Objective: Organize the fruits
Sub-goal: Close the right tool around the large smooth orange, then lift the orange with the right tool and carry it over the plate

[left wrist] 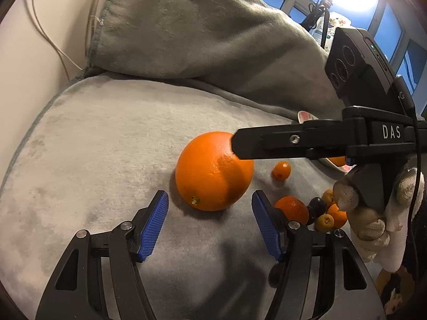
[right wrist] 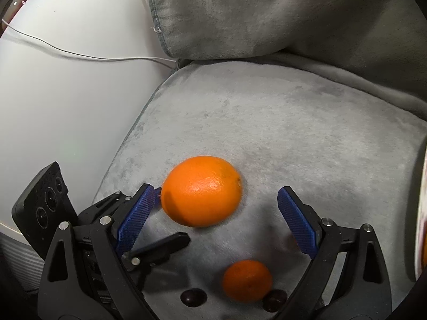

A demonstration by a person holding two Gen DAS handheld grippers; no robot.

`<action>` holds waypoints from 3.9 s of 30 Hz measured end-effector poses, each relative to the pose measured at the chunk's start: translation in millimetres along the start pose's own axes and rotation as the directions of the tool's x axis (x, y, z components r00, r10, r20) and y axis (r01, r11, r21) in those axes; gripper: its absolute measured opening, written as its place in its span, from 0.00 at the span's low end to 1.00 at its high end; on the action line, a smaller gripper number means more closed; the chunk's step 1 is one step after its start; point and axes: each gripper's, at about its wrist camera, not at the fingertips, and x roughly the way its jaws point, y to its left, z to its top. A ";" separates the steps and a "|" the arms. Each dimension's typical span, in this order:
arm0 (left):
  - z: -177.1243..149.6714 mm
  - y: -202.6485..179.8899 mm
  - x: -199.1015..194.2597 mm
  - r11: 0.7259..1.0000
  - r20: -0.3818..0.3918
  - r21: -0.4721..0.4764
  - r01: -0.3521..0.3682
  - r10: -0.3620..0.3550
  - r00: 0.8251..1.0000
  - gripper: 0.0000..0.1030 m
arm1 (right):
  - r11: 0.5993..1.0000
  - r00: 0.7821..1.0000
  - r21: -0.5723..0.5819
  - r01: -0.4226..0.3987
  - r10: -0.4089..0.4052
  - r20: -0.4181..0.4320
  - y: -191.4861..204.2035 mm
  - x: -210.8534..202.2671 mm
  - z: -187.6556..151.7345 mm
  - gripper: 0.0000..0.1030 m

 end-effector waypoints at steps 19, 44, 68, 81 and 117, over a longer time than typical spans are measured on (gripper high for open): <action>15.1 -3.3 19.6 1.000 -0.038 -0.028 0.012 -0.013 0.999 0.60 | 0.998 0.997 0.025 -0.050 0.051 -0.062 -0.9 24.3 0.3 0.79; 11.5 -19.1 16.4 1.000 -0.003 0.004 0.010 -0.010 1.000 0.54 | 0.997 0.997 0.018 -0.077 0.077 -0.023 0.9 11.7 -8.6 0.74; 24.1 -89.1 5.2 0.992 0.067 0.113 0.047 -0.055 0.996 0.54 | 0.997 0.990 0.044 -0.065 0.059 0.132 -22.1 -67.7 -17.3 0.74; 48.6 -133.6 20.1 0.979 0.071 0.179 0.095 -0.109 0.992 0.54 | 0.995 0.975 0.089 -0.045 0.024 0.220 -58.8 -114.4 -23.1 0.74; 88.8 -205.1 105.6 0.956 -0.043 0.238 0.172 -0.166 0.985 0.54 | 0.959 0.953 0.281 -0.037 -0.051 0.298 -184.2 -158.1 -15.0 0.74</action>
